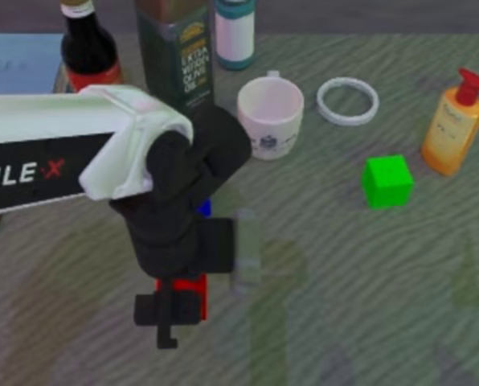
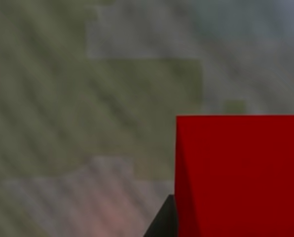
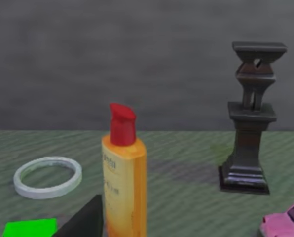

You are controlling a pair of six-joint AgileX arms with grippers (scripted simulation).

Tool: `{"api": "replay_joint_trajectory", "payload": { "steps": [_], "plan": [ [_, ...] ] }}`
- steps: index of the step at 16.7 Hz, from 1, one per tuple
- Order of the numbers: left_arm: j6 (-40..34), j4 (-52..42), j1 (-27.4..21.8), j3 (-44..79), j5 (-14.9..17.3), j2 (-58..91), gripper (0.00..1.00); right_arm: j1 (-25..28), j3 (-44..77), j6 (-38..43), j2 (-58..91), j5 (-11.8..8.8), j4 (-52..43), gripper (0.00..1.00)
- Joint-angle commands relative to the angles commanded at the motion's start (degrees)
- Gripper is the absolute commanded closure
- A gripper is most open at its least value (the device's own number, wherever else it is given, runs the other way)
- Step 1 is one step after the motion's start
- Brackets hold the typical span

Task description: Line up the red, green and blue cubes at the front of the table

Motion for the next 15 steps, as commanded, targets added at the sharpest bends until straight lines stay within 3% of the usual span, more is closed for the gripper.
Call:
{"api": "replay_joint_trajectory", "payload": {
  "steps": [4, 9, 15],
  "plan": [
    [-0.36, 8.25, -0.20, -4.68, 0.02, 3.37, 1.00, 0.00, 0.00, 0.00, 0.00, 0.00, 0.00, 0.00],
    [-0.35, 9.49, -0.31, -5.51, -0.01, 4.00, 1.00, 0.00, 0.00, 0.00, 0.00, 0.00, 0.00, 0.00],
    [-0.35, 9.49, -0.31, -5.51, -0.01, 4.00, 0.55, 0.00, 0.00, 0.00, 0.00, 0.00, 0.00, 0.00]
  ]
}}
